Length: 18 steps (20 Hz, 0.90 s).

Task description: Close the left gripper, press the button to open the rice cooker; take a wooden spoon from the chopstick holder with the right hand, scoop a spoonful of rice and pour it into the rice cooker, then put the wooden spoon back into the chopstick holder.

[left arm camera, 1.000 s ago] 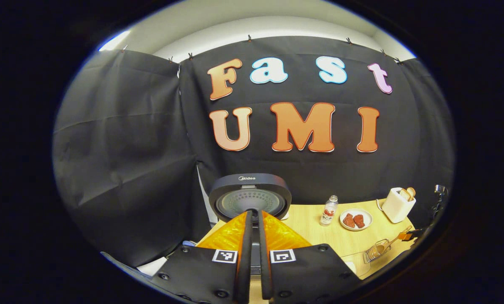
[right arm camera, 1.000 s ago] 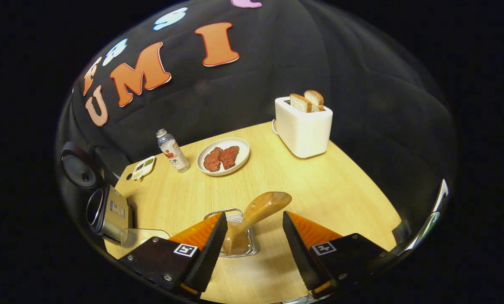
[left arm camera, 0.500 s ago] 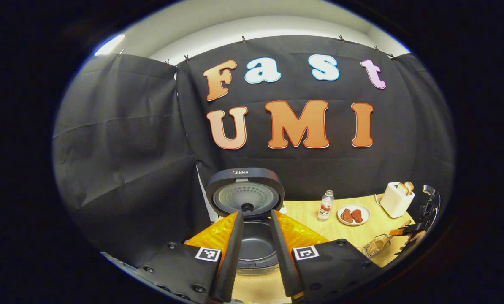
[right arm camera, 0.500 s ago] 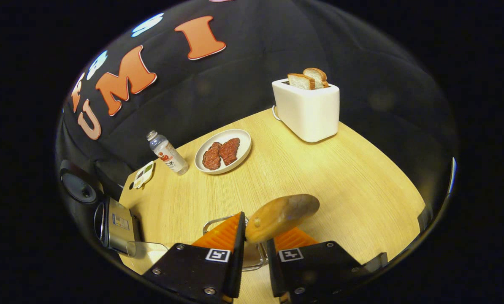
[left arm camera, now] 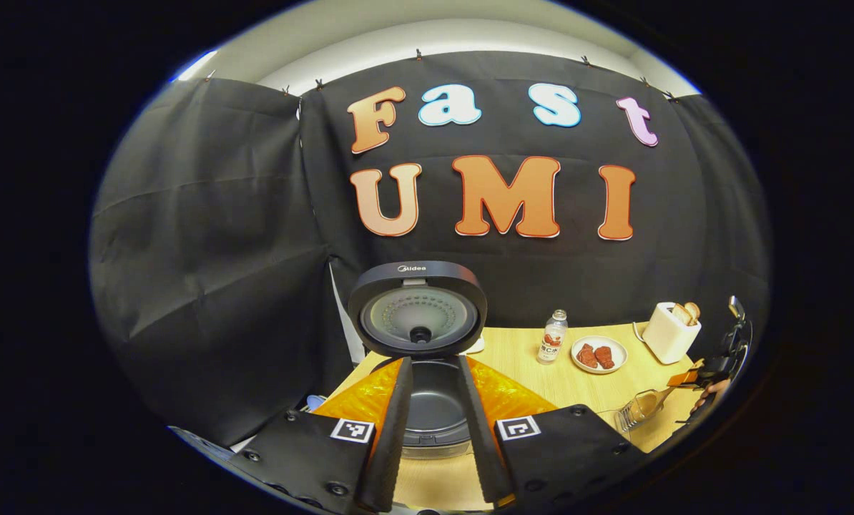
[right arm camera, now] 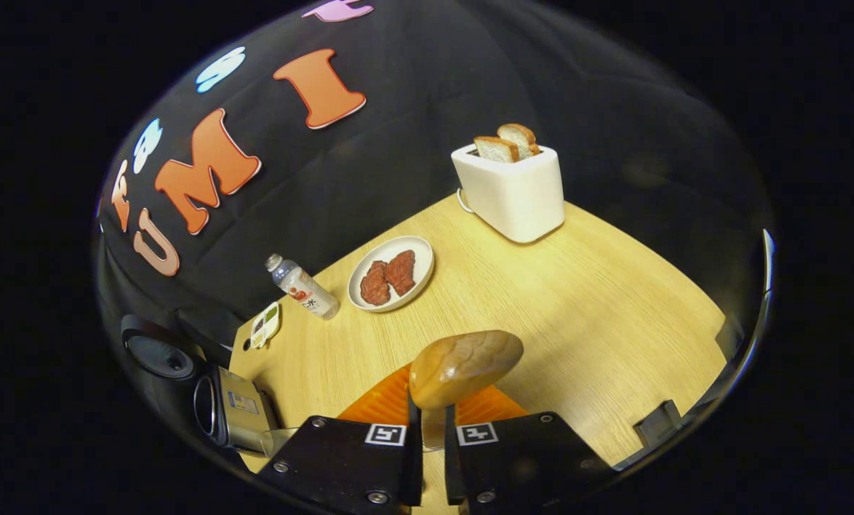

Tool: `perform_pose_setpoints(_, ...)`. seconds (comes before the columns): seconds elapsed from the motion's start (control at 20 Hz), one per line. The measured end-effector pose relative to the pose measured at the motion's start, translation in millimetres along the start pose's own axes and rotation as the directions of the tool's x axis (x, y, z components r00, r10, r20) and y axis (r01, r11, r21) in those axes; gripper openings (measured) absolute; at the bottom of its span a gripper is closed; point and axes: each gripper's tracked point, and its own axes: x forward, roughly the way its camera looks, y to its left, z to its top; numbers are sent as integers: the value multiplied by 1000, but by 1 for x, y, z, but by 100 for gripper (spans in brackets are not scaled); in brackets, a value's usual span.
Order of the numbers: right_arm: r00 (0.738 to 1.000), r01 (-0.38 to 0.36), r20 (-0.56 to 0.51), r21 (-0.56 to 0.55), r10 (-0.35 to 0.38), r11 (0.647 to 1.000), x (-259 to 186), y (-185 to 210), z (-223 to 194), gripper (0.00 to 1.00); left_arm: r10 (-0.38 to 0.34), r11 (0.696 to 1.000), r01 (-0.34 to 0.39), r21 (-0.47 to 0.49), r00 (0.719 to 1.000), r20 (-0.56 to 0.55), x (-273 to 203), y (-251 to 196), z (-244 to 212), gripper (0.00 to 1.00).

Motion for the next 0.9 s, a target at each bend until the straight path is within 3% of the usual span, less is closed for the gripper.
perform_pose_setpoints(0.1,998,-26,53,-38,28,999,-22,13,15,11,-5,1000,5,3,1000,0,5,5,-1,56)
perform_pose_setpoints(0.3,987,-115,99,-138,129,984,-61,57,23,11,-13,1000,13,9,1000,10,14,15,-2,69)
perform_pose_setpoints(0.4,980,-163,82,-176,179,971,-72,82,13,11,-7,1000,7,21,1000,22,17,21,0,79)
perform_pose_setpoints(0.6,965,-247,19,-260,261,933,-81,123,-18,11,-5,999,5,33,1000,26,17,29,-4,87)
perform_pose_setpoints(0.65,963,-258,4,-289,270,922,-82,129,-27,11,2,999,-3,37,1000,29,17,34,-5,82)
perform_pose_setpoints(0.8,968,-244,-32,-371,250,896,-75,137,-51,11,24,998,-27,59,999,43,14,48,-6,100)
perform_pose_setpoints(0.9,973,-227,-54,-428,226,875,-68,137,-68,11,29,997,-32,71,998,49,12,53,-6,100)
